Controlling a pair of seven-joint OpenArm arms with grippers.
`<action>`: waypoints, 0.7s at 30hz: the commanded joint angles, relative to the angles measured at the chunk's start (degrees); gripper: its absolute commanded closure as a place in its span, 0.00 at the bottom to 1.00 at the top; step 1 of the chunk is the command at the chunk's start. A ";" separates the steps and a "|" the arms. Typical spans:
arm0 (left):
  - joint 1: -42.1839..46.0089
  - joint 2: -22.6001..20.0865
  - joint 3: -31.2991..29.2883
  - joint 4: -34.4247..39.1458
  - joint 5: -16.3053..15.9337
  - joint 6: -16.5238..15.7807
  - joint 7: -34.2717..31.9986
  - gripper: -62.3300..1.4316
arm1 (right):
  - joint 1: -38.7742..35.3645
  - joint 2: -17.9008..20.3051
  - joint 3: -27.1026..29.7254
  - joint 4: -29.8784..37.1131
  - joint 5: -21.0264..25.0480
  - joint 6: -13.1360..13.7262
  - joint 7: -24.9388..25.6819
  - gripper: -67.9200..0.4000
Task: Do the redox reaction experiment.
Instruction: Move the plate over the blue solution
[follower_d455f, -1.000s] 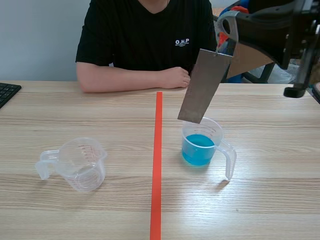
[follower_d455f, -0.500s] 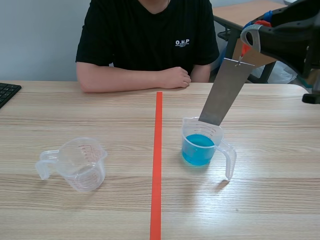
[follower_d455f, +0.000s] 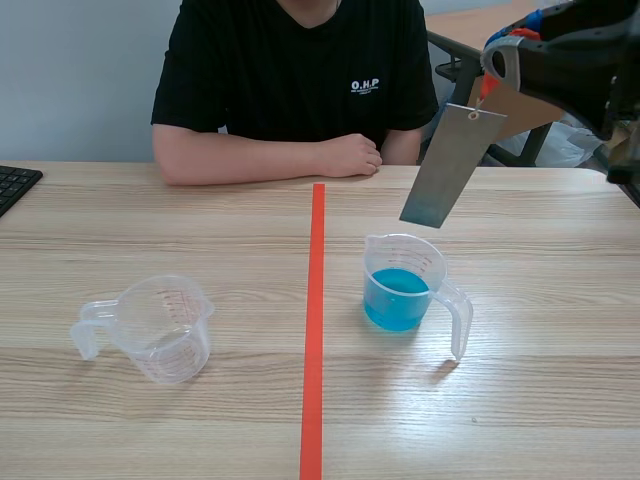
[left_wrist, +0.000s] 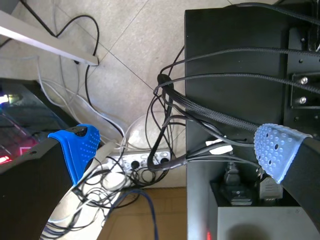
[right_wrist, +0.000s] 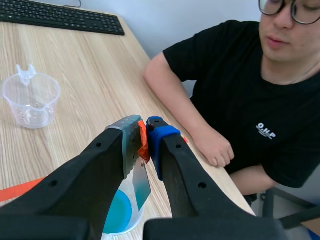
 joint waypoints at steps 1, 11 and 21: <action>2.16 -1.88 -0.46 2.23 -0.17 -0.15 -0.70 0.00 | 1.97 0.00 -0.92 -0.13 0.39 -0.39 1.07 0.97; 4.52 -13.20 -0.48 7.41 -0.26 -1.49 -4.35 0.00 | 4.20 -0.02 -3.89 -0.72 0.15 -0.39 1.09 0.97; 4.35 -25.64 -0.48 12.17 -2.10 -1.64 -8.37 0.00 | 4.17 0.00 -3.89 -0.72 -0.20 -0.39 1.07 0.97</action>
